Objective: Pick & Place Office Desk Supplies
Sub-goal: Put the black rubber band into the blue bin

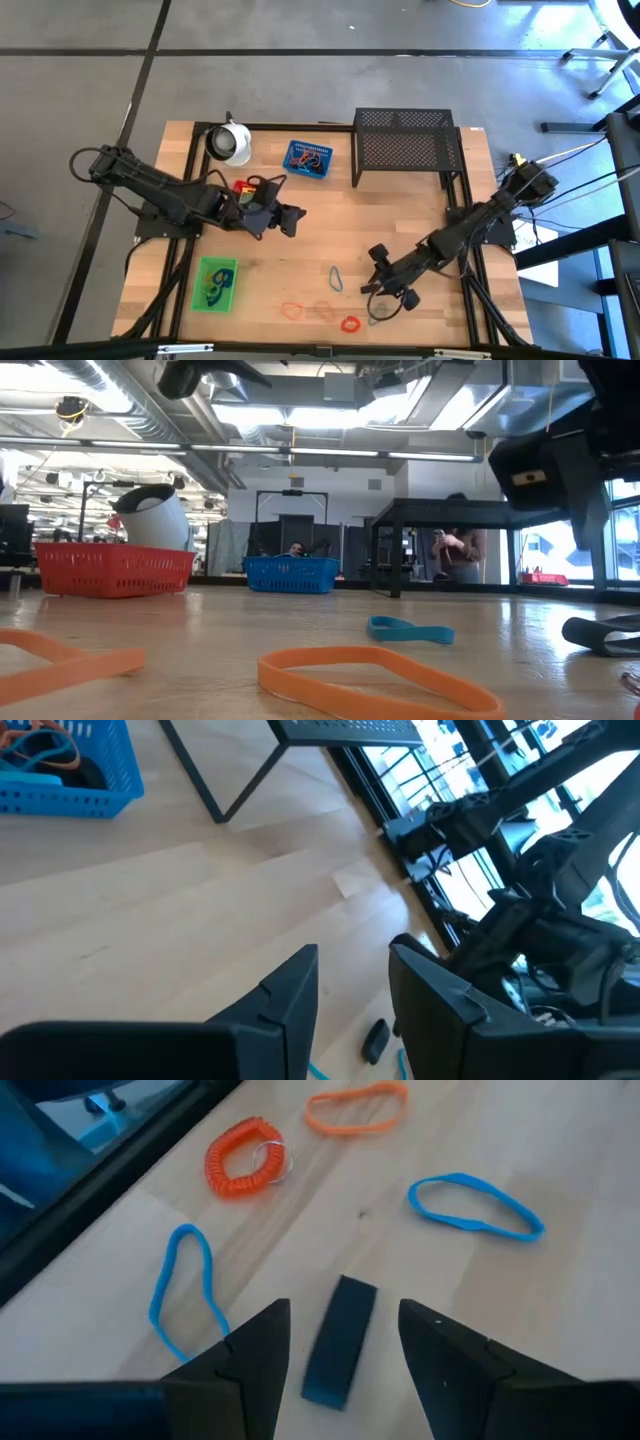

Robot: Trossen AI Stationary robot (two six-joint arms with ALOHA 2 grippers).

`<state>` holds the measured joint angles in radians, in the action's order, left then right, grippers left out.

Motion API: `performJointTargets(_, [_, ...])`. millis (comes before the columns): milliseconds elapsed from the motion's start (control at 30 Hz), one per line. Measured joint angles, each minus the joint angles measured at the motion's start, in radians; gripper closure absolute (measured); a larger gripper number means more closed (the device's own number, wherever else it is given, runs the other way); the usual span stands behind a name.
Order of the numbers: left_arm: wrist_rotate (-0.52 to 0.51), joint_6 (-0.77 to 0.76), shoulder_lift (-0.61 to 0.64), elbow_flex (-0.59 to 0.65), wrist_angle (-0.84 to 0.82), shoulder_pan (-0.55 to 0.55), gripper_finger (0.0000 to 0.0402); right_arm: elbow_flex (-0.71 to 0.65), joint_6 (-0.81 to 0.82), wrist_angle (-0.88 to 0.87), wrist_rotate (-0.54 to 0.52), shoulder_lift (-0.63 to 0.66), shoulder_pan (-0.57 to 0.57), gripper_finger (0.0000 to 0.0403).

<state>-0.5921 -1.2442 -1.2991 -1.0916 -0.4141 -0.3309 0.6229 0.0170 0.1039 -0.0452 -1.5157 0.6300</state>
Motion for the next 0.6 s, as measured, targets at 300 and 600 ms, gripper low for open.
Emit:
performJointTargets(300, [-0.029, 0.0, 0.0, 0.0, 0.0, -0.036, 0.0287, 0.079, -0.028, -0.001, -0.069, -0.178, 0.005, 0.0213])
performJointTargets(600, [-0.045, 0.001, 0.0, 0.0, 0.0, -0.061, 0.0295, 0.088, 0.028, -0.015, -0.071, -0.224, 0.005, 0.0218])
